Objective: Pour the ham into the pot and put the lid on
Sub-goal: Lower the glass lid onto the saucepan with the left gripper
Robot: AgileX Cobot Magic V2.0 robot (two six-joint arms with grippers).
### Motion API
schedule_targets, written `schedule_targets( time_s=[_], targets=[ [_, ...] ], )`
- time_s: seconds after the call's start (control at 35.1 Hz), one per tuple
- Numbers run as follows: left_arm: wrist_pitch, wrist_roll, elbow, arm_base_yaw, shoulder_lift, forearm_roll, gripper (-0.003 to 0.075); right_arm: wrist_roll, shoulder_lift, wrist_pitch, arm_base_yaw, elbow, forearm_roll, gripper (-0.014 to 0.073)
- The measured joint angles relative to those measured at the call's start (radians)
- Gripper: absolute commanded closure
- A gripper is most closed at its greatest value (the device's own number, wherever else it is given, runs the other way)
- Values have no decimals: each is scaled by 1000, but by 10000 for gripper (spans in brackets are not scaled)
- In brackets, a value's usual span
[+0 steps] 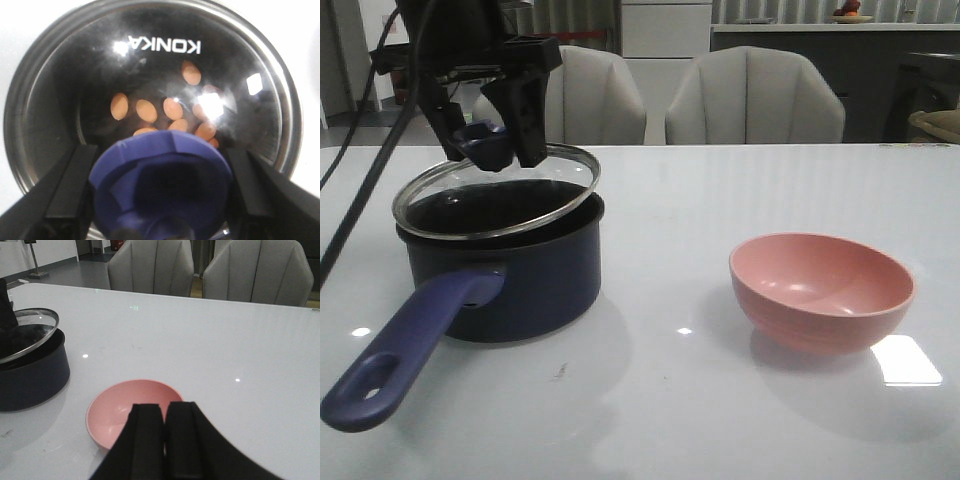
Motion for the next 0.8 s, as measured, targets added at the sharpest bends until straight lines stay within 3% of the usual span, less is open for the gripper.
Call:
schedule_targets(
  time_s=[0.4, 0.63, 0.8],
  targets=[
    [-9, 0, -5, -2, 44, -4, 437, 0, 0, 0, 0, 0, 0, 437],
    [-7, 4, -11, -2, 49, -2, 125, 0, 0, 0, 0, 0, 0, 437],
    [12, 4, -53, -2, 68, -4, 116, 0, 0, 0, 0, 0, 0, 437]
  ],
)
